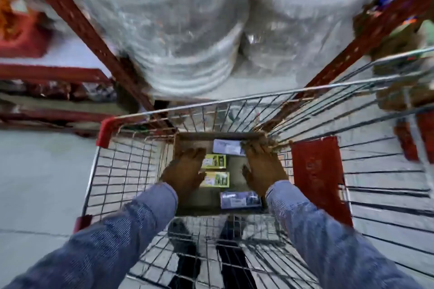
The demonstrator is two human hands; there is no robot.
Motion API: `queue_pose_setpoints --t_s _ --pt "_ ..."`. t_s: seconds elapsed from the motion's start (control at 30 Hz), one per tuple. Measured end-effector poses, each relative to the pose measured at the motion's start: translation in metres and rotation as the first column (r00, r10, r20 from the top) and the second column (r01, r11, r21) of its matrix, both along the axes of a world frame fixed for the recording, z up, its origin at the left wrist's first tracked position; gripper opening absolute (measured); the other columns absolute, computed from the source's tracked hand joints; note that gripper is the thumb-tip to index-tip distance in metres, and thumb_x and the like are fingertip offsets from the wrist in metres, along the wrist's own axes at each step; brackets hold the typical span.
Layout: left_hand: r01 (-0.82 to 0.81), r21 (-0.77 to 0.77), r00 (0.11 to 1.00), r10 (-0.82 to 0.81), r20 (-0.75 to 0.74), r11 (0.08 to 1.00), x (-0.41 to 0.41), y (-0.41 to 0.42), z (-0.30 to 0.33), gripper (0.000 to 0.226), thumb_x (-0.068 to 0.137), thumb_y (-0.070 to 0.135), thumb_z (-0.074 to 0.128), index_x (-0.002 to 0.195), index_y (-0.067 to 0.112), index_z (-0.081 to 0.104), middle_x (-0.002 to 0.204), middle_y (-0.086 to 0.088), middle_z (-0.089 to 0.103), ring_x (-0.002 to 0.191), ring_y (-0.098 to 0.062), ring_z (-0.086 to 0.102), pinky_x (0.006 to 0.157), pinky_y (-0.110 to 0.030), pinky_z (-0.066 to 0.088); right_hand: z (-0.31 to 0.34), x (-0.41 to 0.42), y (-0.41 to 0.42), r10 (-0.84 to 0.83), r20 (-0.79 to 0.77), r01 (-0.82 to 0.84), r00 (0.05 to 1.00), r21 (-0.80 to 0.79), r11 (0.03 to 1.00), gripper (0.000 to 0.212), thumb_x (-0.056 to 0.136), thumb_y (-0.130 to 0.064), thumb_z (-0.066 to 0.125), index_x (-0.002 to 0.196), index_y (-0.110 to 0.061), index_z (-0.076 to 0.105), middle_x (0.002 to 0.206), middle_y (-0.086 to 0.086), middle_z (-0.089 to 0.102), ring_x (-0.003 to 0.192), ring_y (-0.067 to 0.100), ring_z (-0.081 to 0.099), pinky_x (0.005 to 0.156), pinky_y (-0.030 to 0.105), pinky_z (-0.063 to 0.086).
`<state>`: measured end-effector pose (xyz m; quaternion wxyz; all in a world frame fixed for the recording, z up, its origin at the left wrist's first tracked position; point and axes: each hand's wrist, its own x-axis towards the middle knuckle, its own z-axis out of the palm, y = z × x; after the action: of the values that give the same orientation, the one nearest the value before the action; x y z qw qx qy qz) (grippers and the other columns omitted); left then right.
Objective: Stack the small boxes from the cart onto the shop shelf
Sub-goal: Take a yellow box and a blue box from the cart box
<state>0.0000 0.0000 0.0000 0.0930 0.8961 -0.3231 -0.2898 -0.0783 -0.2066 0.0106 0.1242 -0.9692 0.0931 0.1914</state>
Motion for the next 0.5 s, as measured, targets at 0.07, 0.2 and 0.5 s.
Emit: queue_pose_setpoints --t_s 0.07,0.2,0.5 --pt "-0.036 0.066 0.999 0.036 -0.002 0.997 0.01 -0.012 -0.026 0.063 0.094 0.025 0.06 0.147 0.01 0.031 0.148 -0.019 0.043 0.13 -0.038 0.045 0.103 -0.046 0.043 -0.03 0.009 -0.005 0.05 0.037 -0.05 0.998 0.013 0.999 0.063 0.08 -0.019 0.066 0.138 -0.007 0.043 0.138 0.021 0.049 0.124 0.041 0.046 0.105 0.052 0.038" --pt "-0.024 0.116 0.999 0.029 -0.039 0.993 0.024 -0.02 -0.069 0.064 0.088 0.024 0.065 0.143 0.01 0.035 0.143 -0.019 0.049 0.126 -0.037 0.05 0.099 -0.048 0.048 -0.079 0.024 -0.01 0.108 -0.018 -0.108 0.994 -0.004 0.994 0.063 0.078 -0.017 0.065 0.137 -0.01 0.043 0.137 0.014 0.051 0.122 0.036 0.047 0.097 0.048 0.045" --pt "0.061 0.108 0.996 -0.053 -0.073 0.992 0.041 -0.022 -0.098 0.06 0.083 0.014 0.071 0.136 0.015 0.044 0.134 -0.017 0.058 0.119 -0.035 0.057 0.094 -0.042 0.049 -0.132 0.048 -0.02 0.21 -0.027 -0.212 0.977 -0.12 0.97 0.07 0.076 -0.02 0.07 0.138 -0.009 0.039 0.134 0.014 0.051 0.119 0.033 0.047 0.093 0.046 0.041"
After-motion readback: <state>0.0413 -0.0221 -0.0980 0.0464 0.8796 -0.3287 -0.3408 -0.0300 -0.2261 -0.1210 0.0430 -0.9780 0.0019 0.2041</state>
